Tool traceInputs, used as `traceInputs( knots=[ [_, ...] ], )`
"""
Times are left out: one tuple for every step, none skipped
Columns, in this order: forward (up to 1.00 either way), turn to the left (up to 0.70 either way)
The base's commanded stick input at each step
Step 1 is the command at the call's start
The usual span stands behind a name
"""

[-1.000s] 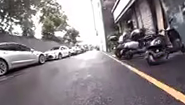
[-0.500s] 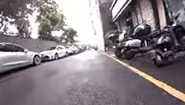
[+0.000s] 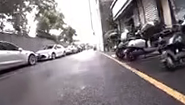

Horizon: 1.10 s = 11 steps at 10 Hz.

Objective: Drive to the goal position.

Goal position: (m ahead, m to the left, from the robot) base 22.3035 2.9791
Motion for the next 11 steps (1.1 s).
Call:
traceInputs(
  knots=[
    [0.69,0.01],
    [0.69,0.01],
    [0.69,0.01],
    [0.69,0.01],
    [0.69,0.01],
    [0.69,0.01],
    [0.69,0.01],
    [0.69,0.01],
    [0.69,0.01],
    [0.69,0.01],
    [0.69,0.01]
  ],
)
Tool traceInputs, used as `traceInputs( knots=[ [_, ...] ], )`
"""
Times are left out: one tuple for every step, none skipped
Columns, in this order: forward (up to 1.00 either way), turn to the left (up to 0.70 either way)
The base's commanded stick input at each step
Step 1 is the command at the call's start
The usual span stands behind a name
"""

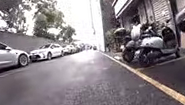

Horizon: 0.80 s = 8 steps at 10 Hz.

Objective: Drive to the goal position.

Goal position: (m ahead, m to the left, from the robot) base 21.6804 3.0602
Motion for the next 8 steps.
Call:
traceInputs(
  knots=[
    [0.69,0.01],
    [0.69,0.01],
    [0.69,0.01],
    [0.69,0.01],
    [0.69,0.01],
    [0.69,0.01],
    [0.69,0.01],
    [0.69,0.01]
  ],
)
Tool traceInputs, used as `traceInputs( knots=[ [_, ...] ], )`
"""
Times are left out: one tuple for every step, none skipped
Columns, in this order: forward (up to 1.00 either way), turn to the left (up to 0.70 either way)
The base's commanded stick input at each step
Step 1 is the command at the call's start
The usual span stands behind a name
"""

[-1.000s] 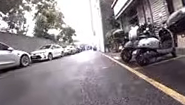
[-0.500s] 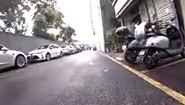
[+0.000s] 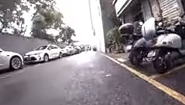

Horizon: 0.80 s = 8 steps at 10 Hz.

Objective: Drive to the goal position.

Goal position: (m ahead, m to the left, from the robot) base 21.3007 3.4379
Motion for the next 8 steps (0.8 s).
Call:
traceInputs(
  knots=[
    [0.69,0.01],
    [0.69,0.01],
    [0.69,0.01],
    [0.69,0.01],
    [0.69,0.01],
    [0.69,0.01],
    [0.69,0.01],
    [0.69,0.01]
  ],
)
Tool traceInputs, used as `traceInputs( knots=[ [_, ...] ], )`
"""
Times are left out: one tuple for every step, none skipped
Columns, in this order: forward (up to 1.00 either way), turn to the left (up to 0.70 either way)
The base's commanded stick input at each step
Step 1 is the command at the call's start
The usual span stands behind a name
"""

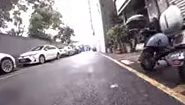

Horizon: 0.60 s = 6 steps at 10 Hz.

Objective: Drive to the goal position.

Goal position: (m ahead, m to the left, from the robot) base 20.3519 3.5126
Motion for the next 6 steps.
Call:
traceInputs(
  knots=[
    [0.69,0.01],
    [0.69,0.01],
    [0.69,0.01],
    [0.69,0.01],
    [0.69,0.01],
    [0.69,0.01]
  ],
)
